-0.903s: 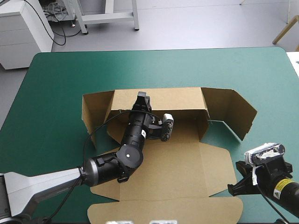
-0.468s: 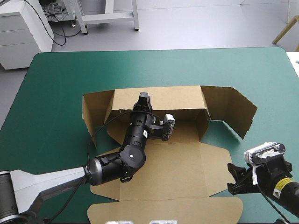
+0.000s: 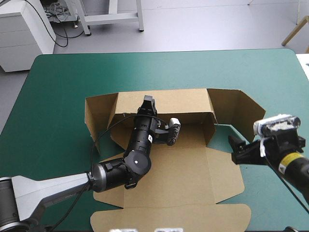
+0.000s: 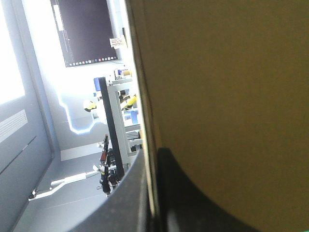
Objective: Fold the box
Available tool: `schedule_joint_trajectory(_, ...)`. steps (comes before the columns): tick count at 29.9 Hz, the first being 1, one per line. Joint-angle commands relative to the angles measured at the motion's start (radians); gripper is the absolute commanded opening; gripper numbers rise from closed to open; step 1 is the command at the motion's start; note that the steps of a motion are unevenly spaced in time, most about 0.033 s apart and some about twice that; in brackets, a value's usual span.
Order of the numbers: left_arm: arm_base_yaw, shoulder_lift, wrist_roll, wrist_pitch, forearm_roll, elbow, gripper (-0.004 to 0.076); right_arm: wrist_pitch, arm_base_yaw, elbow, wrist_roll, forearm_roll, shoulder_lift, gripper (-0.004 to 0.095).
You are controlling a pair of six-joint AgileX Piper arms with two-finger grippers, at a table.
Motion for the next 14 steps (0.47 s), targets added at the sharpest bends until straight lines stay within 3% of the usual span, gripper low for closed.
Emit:
schedule_joint_trajectory(1, -0.004, -0.031, 0.002, 0.074, 0.078, -0.022, -0.001, -0.051, 0.0, -0.159, 0.035, -0.116, 0.152, 0.0878)
schedule_joint_trajectory(6, -0.004, -0.031, 0.002, 0.074, 0.078, -0.022, -0.001, 0.026, -0.011, -0.396, -0.001, -0.198, 0.388, 0.0878)
schedule_joint_trajectory(9, -0.004, -0.031, 0.002, 0.074, 0.078, -0.022, -0.001, 0.077, -0.066, -0.537, -0.059, -0.177, 0.521, 0.0878)
schedule_joint_trajectory(12, -0.004, -0.031, 0.002, 0.074, 0.078, -0.022, -0.001, 0.112, -0.154, -0.68, -0.152, -0.076, 0.642, 0.0878)
schedule_joint_trajectory(14, -0.004, -0.031, 0.002, 0.074, 0.078, -0.022, -0.001, 0.167, -0.226, -0.777, -0.236, 0.05, 0.724, 0.0877)
